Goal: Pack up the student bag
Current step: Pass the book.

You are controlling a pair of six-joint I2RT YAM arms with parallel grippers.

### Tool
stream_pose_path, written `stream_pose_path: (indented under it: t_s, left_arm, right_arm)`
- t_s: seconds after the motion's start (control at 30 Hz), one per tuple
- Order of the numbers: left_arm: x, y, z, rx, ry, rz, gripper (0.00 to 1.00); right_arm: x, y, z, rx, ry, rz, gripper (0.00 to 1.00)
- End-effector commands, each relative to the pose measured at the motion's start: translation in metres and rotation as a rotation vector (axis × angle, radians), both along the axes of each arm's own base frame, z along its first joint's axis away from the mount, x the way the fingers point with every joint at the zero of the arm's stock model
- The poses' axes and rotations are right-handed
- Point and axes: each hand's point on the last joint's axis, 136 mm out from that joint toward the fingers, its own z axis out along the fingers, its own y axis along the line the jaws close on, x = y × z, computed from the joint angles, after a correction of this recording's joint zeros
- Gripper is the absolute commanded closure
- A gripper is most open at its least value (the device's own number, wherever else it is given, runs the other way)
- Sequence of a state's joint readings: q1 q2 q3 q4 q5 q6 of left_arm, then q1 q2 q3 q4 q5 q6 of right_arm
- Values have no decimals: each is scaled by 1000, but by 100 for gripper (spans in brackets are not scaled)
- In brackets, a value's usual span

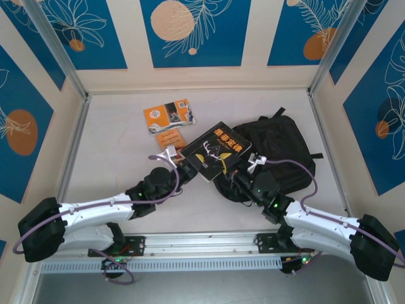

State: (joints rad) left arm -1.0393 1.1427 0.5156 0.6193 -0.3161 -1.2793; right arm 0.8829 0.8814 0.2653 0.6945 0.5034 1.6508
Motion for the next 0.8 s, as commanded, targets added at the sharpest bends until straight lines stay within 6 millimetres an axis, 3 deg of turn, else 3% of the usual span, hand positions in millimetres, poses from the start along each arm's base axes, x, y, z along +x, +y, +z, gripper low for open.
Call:
stream_pose_path:
  t_s: [0.0,0.07,0.17,0.2,0.3,0.4,0.6,0.77]
  left_arm:
    - [0,-3,29,-78,-59,3,85]
    - [0,-1,29,-76,-58,5,100]
    - [-3,3,30,-51,-63,5,100]
    - [-4,6,30,-38,-72,6,100]
    - [-8,22,27,27,-78,27,100]
    - [-12,55,20,142,-55,88,100]
    - [-31,124,17,364,-40,176,100]
    - [-46,164,6,533,-4,199,100]
  right_arm:
    - [3,-6,36,29,-108,-49,100]
    - [3,-4,32,10,-102,-47,100]
    - [3,-6,25,-2,-91,-52,99]
    - [3,-7,22,-13,-80,-55,91]
    - [1,-14,8,-122,-59,-37,49]
    - [-2,-27,-7,-296,-22,-26,34]
    - [-9,-56,-25,-649,19,-18,34]
    - [1,-49,-24,-906,-6,132,49]
